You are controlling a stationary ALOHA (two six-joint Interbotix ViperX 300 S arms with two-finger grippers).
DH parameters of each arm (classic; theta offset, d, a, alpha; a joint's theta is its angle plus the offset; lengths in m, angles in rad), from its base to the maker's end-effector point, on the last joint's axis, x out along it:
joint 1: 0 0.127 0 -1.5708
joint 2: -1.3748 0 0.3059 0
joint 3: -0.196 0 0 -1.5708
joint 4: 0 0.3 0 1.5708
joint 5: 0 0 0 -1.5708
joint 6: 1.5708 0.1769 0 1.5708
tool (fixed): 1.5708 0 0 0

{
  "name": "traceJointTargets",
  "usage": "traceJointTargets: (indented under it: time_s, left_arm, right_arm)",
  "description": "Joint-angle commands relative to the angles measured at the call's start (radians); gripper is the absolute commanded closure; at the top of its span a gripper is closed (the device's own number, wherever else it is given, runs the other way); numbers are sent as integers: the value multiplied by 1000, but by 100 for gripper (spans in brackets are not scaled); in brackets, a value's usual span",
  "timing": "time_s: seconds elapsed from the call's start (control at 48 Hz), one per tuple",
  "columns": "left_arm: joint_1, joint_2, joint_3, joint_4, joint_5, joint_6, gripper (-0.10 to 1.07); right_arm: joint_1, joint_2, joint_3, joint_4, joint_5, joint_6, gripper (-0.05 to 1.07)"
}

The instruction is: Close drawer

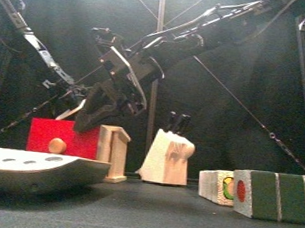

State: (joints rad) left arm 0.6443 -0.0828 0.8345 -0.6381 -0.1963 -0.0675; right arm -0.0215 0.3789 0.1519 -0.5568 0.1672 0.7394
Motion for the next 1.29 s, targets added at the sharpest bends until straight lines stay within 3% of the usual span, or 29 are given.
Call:
traceJointTargets:
  time_s: [0.0,0.604,1.271]
  left_arm:
    - [-5,-11,-9,2,6,-2,52]
    - [-8,-28,-3,2,15,-2,52]
    - [-15,-29,-3,0,26,-3,52]
  right_arm:
    - [-55,-15,-35,11,-3,-2,71]
    - [-149,-8,-26,15,6,-2,71]
    - [-181,-15,3,18,8,-2,71]
